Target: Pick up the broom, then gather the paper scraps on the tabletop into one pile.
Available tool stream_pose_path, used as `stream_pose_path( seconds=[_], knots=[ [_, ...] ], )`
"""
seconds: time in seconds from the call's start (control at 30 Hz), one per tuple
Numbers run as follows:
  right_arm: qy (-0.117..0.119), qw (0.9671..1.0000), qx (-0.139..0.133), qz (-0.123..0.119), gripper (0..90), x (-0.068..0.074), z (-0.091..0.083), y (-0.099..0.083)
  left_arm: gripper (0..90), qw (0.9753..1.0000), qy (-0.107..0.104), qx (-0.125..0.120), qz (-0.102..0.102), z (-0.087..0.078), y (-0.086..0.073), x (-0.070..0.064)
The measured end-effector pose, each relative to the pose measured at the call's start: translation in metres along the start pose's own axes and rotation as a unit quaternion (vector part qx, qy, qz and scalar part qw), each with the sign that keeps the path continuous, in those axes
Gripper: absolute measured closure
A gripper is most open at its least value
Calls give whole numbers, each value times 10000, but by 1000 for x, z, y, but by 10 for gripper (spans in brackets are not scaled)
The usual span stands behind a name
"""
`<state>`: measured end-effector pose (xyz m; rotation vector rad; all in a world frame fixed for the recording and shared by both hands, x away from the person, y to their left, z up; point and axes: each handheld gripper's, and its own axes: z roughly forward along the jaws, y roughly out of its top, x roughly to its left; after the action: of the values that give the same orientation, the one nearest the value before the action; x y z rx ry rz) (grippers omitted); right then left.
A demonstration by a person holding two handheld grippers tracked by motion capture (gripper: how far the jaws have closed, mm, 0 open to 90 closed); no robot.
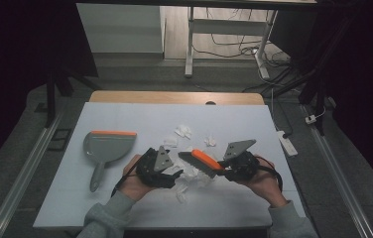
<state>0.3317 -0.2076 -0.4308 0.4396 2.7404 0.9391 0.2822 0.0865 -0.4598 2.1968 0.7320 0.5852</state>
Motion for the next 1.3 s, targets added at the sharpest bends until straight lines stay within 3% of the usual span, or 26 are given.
stream_pose_path(
  seconds=[0.13,0.33,0.57,0.7,0.8,0.9,1.2,1.3],
  knots=[
    [-54,9996,-144,232,713,-5,-3,-3,253,9993,175,48,-316,-9,-17,12],
    [-56,9973,-417,602,713,-13,-10,-8,255,9961,421,51,-778,-32,-48,29],
    [-244,9946,-602,815,713,-18,-18,-11,258,9891,614,109,-1331,-49,-90,48],
    [-348,9924,-666,979,713,-23,-22,-14,258,9859,637,64,-1548,-53,-100,57],
    [-449,9899,-737,1125,713,-25,-24,-15,259,9853,658,31,-1578,-54,-100,59],
    [-380,9879,-862,1236,713,-28,-27,-17,259,9858,664,27,-1543,-54,-98,58],
    [-555,9837,-959,1418,713,-34,-34,-20,259,9865,609,83,-1521,-50,-97,58],
    [-701,9803,-933,1596,713,-42,-36,-23,259,9863,630,96,-1521,-51,-97,58]
  ],
)
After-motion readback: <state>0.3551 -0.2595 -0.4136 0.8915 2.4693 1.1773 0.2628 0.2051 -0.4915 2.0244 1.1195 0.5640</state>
